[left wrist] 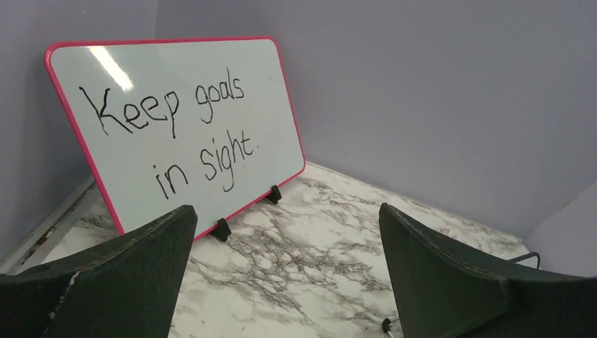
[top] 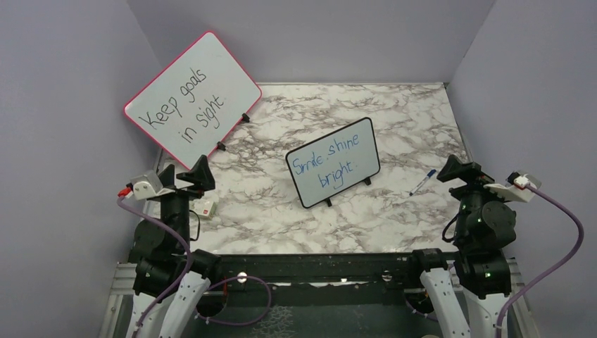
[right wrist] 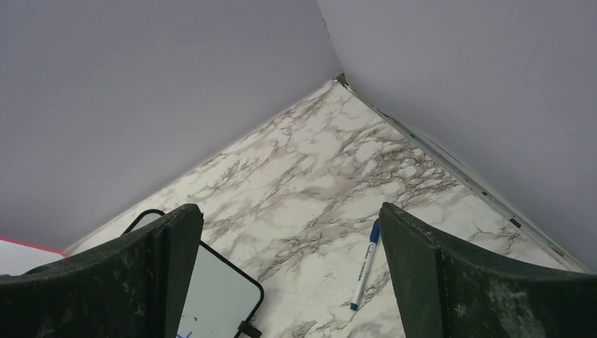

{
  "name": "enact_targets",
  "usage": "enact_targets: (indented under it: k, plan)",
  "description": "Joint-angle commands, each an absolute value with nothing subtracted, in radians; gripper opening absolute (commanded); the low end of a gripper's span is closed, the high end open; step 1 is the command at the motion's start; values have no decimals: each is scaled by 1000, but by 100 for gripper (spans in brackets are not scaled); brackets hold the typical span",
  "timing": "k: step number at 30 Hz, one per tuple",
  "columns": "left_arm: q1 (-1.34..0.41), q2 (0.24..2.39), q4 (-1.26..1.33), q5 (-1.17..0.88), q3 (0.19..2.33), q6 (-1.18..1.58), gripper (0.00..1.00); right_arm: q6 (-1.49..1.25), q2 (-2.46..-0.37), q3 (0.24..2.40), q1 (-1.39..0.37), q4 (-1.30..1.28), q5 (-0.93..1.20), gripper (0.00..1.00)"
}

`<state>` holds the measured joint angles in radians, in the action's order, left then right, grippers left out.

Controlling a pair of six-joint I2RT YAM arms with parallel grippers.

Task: Write a sentence on the whiteboard
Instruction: Reset both arms

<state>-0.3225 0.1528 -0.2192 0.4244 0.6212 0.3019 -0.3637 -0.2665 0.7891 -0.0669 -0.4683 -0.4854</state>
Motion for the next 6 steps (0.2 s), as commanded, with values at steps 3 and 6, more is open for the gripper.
enact_targets:
  k: [3,6]
  plan:
    - [-318,158,-200,403,622,293,99,-327,-237,754,-80,-395,-500,100]
    - [-318,154,-202,399,623,288,99,-321,-230,745,-81,-386,-501,100]
